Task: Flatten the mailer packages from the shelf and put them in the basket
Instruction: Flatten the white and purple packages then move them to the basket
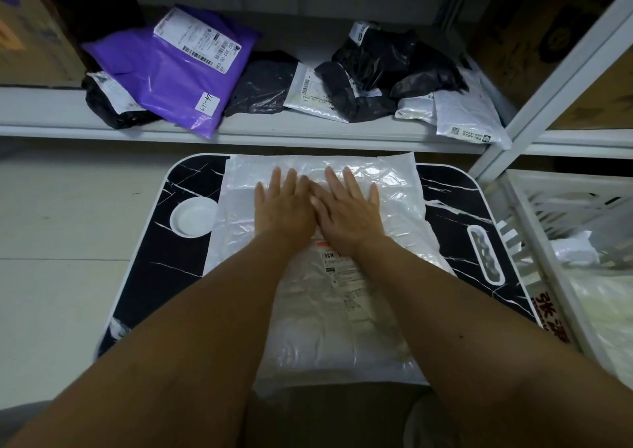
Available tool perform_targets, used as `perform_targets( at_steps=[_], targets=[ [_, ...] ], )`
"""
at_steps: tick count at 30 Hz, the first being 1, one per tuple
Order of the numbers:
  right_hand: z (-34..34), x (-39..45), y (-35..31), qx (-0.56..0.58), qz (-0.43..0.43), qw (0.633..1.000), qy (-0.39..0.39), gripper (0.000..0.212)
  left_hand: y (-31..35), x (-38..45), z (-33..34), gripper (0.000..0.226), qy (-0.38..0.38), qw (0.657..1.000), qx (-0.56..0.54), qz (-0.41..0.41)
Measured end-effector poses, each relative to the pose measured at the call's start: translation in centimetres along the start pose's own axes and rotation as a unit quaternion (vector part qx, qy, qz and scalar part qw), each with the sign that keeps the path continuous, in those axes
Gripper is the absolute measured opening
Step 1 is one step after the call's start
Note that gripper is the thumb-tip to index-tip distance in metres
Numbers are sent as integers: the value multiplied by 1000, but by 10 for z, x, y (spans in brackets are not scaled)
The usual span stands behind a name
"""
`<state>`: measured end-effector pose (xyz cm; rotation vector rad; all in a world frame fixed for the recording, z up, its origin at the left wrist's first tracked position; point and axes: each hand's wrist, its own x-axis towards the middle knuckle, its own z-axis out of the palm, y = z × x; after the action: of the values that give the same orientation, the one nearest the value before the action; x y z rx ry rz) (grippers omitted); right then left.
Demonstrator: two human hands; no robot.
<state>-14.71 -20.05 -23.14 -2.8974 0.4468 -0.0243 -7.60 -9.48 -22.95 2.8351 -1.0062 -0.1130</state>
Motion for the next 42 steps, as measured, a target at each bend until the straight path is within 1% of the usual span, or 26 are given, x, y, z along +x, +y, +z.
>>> perform_targets(
  at_steps=[2, 3, 5, 8, 10, 13, 15, 17, 20, 22, 25, 29, 32, 34, 38, 42],
  targets=[
    [3, 4, 6, 1, 18, 1000, -23, 51, -12, 4, 6, 57, -84, 996, 11, -38],
    [3, 6, 8, -2, 28, 999, -36, 52, -17, 5, 8, 59, -112, 992, 10, -59],
    [2, 9, 6, -6, 57, 997, -54, 54, -23, 8, 6, 67, -138, 986, 0, -97],
    [0, 11, 6, 16, 140, 987, -76, 59, -26, 5, 1, 81, -149, 977, -20, -154],
    [-2, 10, 13, 31, 203, 975, -86, 63, -29, 1, -1, 85, -150, 972, -32, -177],
    [-5, 4, 24, 24, 267, 958, -106, 67, -31, -3, -4, 82, -150, 970, -35, -190],
    [-7, 0, 27, 25, 306, 944, -117, 69, -31, -6, -5, 77, -145, 973, -16, -181],
    [-9, -3, 30, 37, 325, 937, -123, 70, -34, -11, -5, 72, -133, 977, 17, -166],
    [-19, -4, 33, 83, 313, 937, -131, 62, -36, -17, -12, 66, -131, 977, 80, -149],
    [-27, -6, 28, 89, 300, 940, -137, 63, -29, -22, -21, 61, -141, 974, 85, -153],
    [-32, -17, 2, 59, 290, 948, -119, 69, -9, -38, -33, 58, -125, 980, 54, -142],
    [-33, -53, -38, 66, 294, 946, -116, 57, 17, -76, -34, 58, -112, 986, 9, -120],
    [-27, -85, -54, 55, 305, 943, -118, 57, 29, -107, -24, 69, -112, 989, 13, -99],
    [-17, -105, -58, 35, 301, 947, -106, 57, 31, -127, -15, 73, -112, 990, 20, -81],
    [4, -139, -53, 7, 253, 965, -66, 58, 26, -160, 4, 58, -98, 992, -2, -74],
    [8, -146, -44, 27, 222, 973, -60, 59, 17, -162, 9, 64, -108, 992, -16, -67]
  ],
)
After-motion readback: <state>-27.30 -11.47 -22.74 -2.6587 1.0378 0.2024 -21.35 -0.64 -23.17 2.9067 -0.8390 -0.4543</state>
